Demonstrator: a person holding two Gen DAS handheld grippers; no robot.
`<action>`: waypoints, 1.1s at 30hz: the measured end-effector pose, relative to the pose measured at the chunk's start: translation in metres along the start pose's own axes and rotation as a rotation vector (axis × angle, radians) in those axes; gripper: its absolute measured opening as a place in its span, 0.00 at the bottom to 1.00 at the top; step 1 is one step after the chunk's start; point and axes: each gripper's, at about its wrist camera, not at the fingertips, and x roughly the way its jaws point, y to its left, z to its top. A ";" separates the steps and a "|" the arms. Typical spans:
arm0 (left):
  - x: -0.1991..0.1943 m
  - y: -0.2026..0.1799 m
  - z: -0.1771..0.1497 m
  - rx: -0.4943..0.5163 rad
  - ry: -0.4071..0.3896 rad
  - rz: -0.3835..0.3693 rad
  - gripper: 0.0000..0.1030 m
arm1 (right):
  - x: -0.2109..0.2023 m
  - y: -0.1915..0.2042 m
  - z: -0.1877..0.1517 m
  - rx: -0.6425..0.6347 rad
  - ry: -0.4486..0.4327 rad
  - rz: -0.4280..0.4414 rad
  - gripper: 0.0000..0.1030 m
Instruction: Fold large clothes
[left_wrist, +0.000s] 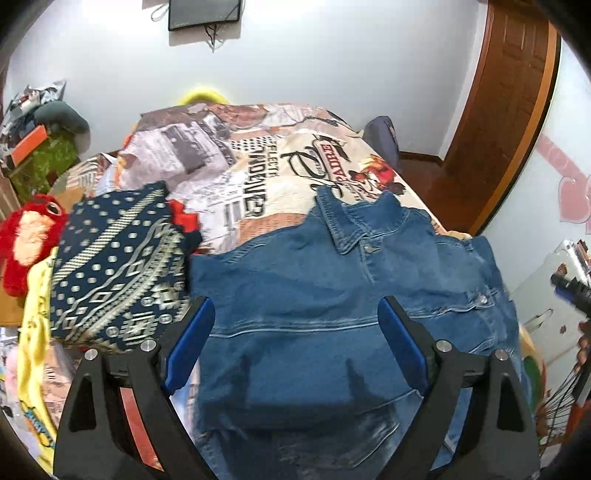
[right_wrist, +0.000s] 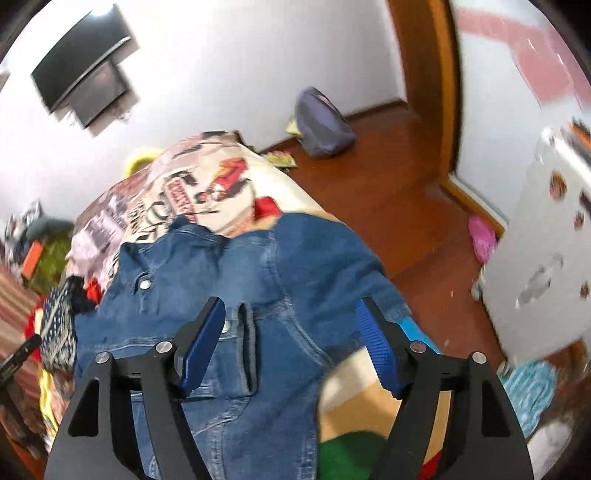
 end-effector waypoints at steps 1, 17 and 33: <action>0.005 -0.003 0.001 0.000 0.008 -0.007 0.87 | 0.007 -0.009 -0.001 0.035 0.023 0.005 0.68; 0.068 -0.011 -0.028 -0.013 0.176 -0.020 0.87 | 0.115 -0.092 -0.022 0.393 0.210 0.090 0.67; 0.057 -0.014 -0.036 0.048 0.151 0.028 0.87 | 0.077 -0.046 0.026 0.217 0.060 -0.049 0.10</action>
